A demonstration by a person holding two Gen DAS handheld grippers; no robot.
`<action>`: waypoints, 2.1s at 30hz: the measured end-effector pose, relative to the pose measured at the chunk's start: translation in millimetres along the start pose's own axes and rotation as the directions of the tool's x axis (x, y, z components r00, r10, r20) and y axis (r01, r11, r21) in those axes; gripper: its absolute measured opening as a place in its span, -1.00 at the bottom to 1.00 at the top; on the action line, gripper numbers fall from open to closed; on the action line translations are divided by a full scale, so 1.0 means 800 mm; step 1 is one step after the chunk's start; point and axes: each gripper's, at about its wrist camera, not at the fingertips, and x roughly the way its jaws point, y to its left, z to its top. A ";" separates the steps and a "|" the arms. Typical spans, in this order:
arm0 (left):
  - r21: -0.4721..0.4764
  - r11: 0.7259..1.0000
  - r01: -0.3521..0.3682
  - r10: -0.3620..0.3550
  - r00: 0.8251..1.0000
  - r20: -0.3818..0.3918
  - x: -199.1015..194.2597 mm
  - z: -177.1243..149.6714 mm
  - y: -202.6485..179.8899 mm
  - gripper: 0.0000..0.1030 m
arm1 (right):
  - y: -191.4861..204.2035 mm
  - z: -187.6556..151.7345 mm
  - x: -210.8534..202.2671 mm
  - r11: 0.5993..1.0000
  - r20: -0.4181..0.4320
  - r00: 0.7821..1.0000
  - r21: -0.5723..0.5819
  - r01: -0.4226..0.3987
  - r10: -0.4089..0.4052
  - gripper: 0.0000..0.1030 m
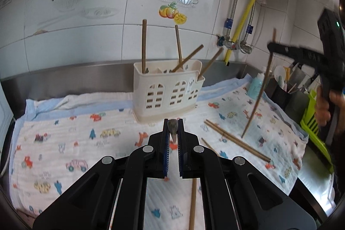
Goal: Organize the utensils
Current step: 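Lift the right tool's chopstick upright toward the holder while the left tool lifts its own, then lower the right tool's chopstick into the holder and open while the left tool inserts its own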
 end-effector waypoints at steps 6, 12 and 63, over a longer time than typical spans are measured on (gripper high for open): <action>0.045 0.999 -0.018 0.017 1.000 0.021 0.010 0.036 -0.007 -0.89 | -0.006 0.064 0.035 0.999 0.061 0.998 -0.035 0.033 -0.031 -0.87; 0.088 0.996 -0.025 0.020 0.998 0.057 0.013 0.077 -0.013 -0.90 | -0.010 0.110 0.083 0.998 0.110 0.993 -0.039 0.057 -0.052 -0.87; 0.070 0.983 -0.167 0.145 0.958 0.249 0.065 0.216 -0.012 -0.82 | -0.016 0.022 0.098 0.995 0.014 0.998 -0.072 0.069 -0.068 -0.47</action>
